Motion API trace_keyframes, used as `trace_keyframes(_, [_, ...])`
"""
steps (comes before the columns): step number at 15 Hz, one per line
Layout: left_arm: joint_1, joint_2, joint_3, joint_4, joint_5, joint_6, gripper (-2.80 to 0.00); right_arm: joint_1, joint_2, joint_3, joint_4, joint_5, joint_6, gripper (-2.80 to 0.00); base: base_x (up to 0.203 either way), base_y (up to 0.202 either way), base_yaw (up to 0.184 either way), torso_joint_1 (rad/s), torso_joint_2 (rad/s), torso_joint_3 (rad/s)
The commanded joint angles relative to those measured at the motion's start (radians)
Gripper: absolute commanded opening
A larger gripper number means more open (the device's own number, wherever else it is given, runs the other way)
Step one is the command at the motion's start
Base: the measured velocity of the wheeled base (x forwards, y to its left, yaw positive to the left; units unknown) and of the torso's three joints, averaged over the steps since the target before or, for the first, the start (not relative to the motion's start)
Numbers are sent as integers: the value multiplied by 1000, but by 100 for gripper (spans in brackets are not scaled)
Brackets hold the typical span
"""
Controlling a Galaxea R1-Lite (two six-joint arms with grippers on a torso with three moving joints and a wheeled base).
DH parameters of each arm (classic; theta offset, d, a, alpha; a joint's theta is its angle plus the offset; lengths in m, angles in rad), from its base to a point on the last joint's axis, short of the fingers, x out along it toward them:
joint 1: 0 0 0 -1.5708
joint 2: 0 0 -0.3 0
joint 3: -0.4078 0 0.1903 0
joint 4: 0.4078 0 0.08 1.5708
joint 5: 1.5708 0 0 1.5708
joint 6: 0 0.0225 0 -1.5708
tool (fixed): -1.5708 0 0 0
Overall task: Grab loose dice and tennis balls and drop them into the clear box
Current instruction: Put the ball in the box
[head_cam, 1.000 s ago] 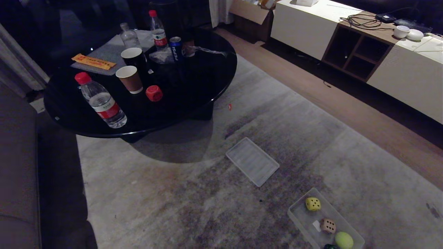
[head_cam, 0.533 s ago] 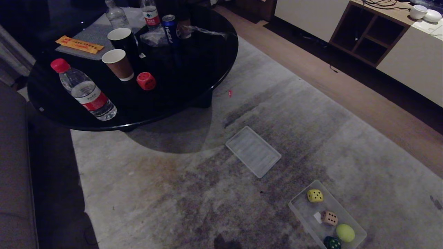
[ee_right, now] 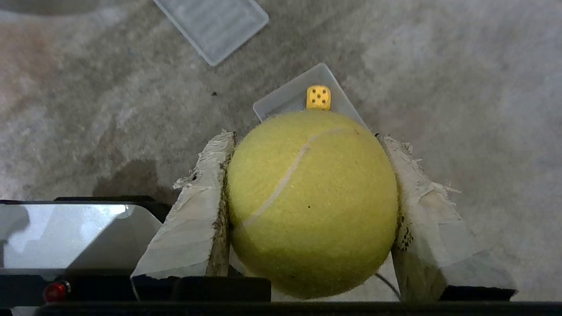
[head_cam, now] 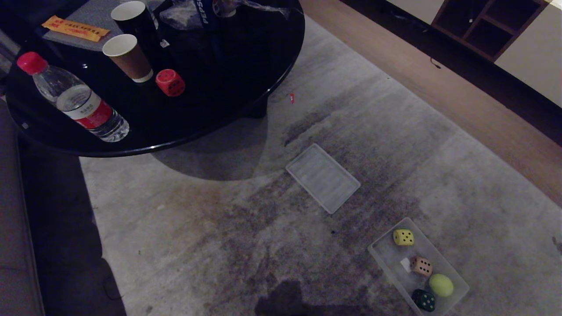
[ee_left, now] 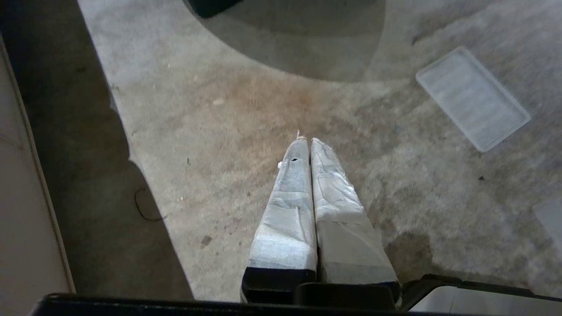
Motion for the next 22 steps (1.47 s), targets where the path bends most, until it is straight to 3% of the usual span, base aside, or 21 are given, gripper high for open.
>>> trace_keyframes(1, [0, 1, 0, 1, 1, 0, -280, 0, 1, 1, 2, 1, 0, -280, 0, 0, 0, 4, -1, -201])
trace_keyframes(22, [0, 1, 0, 0, 1, 0, -280, 0, 1, -1, 2, 1, 0, -280, 0, 0, 0, 3, 2, -197])
